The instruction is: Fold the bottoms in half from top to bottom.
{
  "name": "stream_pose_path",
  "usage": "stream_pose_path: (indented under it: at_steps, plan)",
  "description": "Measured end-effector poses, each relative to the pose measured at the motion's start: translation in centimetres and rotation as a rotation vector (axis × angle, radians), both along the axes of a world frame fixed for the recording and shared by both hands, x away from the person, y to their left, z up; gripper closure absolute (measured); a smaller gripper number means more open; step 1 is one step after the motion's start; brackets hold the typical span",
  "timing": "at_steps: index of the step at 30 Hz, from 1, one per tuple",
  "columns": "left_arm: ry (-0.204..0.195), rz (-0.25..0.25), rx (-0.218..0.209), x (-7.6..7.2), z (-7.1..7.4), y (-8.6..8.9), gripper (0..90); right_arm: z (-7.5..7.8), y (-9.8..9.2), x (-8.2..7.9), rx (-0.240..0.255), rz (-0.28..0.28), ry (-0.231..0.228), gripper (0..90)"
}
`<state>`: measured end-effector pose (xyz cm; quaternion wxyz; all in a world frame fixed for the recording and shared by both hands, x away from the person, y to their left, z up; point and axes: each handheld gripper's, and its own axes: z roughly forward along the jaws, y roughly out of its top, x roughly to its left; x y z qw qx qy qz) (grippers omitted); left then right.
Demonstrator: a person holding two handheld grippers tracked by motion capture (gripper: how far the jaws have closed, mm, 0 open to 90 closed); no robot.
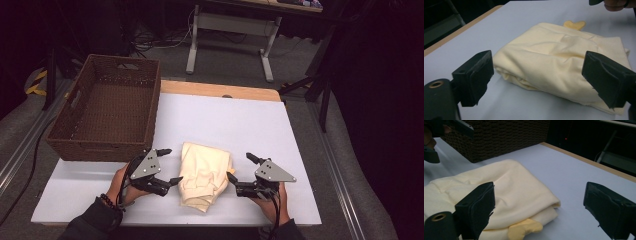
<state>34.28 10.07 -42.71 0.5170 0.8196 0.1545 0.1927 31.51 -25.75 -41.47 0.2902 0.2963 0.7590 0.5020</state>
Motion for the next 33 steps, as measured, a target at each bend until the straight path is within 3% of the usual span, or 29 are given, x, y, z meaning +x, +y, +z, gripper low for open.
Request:
stream_pose_path:
  at_steps: [2, 6, 12, 21, 33]
  plan:
    - [0.002, 0.035, -0.019, -0.1, -0.1, 0.3, 3.9, 0.0, -0.2, -0.1, 0.003, -0.001, 0.003, 10.8]
    - [0.017, 0.050, -0.038, -0.1, -0.1, 1.0, 3.6, 0.0, -0.6, -0.1, 0.017, -0.004, 0.023, 8.3]
    - [0.025, 0.069, -0.039, -0.4, -0.3, 1.9, 2.1, -0.2, -1.1, -0.1, 0.019, -0.025, 0.041, 4.1]
    - [0.041, 0.086, 0.003, -0.9, -0.8, 2.9, 2.0, -0.5, -2.0, -0.5, 0.024, -0.045, 0.047, 3.7]
    - [0.062, 0.115, -0.011, -1.7, -1.9, 5.6, 4.0, -1.1, -3.2, -1.1, 0.008, -0.069, 0.046, 4.8]
